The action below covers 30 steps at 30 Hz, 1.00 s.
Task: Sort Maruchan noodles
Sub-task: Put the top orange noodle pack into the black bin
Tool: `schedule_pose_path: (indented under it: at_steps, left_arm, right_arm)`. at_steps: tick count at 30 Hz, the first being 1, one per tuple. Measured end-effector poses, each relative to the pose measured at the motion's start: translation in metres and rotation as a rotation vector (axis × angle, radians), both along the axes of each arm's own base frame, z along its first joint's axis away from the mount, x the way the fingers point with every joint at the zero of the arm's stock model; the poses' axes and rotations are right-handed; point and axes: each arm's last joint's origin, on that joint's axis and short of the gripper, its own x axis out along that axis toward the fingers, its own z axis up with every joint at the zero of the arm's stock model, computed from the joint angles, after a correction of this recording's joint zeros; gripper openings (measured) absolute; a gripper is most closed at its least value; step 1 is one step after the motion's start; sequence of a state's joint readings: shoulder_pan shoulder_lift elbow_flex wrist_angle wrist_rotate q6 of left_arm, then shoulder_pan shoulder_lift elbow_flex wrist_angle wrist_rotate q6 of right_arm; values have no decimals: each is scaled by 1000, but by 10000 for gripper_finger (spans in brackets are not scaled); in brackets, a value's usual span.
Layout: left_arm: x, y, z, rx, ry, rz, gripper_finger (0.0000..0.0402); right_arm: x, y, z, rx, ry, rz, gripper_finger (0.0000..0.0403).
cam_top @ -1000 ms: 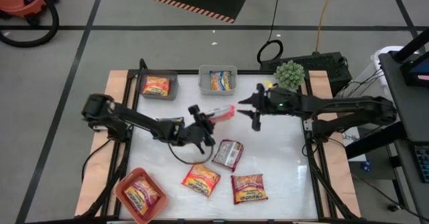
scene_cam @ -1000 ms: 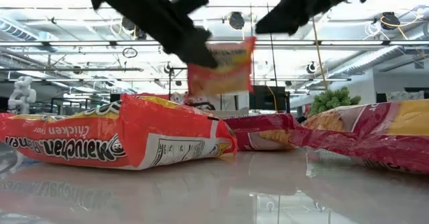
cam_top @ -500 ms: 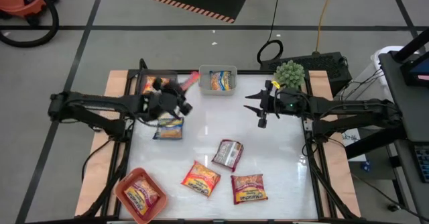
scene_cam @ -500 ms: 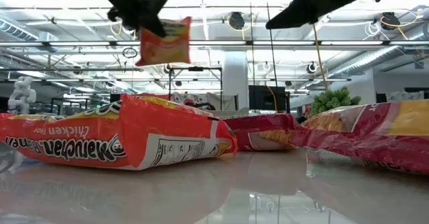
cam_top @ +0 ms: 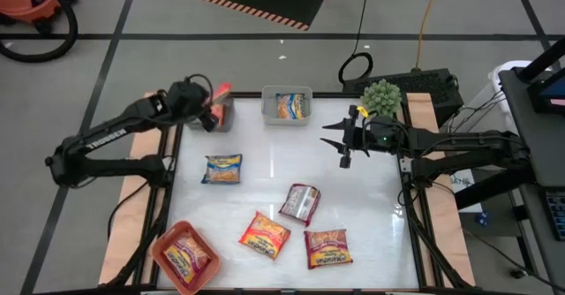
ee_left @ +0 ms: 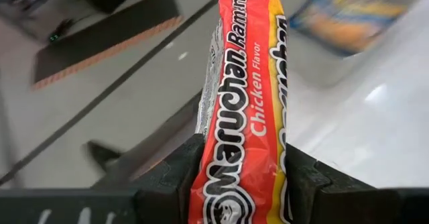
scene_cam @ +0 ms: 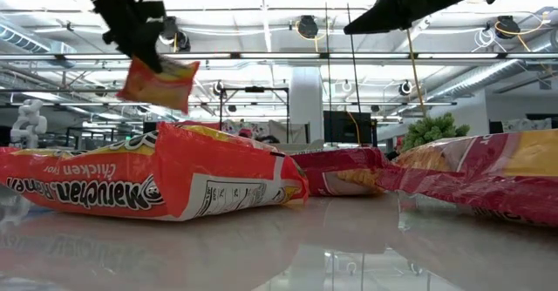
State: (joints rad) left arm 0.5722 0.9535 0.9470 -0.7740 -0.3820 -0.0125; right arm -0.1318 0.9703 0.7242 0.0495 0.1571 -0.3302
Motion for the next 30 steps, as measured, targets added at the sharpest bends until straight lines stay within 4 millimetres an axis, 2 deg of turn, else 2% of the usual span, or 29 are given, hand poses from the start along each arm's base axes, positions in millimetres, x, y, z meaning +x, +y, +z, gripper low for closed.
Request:
schedule_pose_path:
  at_steps: [5, 10, 15, 22, 30]
  left_arm:
    - [-15, 22, -7, -23, 81, 56, 147]
    - [-21, 44, -18, -116, 48, -50, 147]
    - [-25, 61, -39, -213, 119, -93, 147]
    - [-30, 69, -63, -327, 156, -108, 147]
    - [-31, 66, -65, -367, 157, -162, 147]
  right_arm:
    - [0, 0, 0, -52, 16, 15, 155]
    - [0, 0, 0, -99, 25, 27, 155]
    - [0, -7, 4, -101, -8, -4, 155]
    - [-2, -17, 4, -85, -16, -57, 155]
    - [-4, -25, 4, -53, -26, -103, 155]
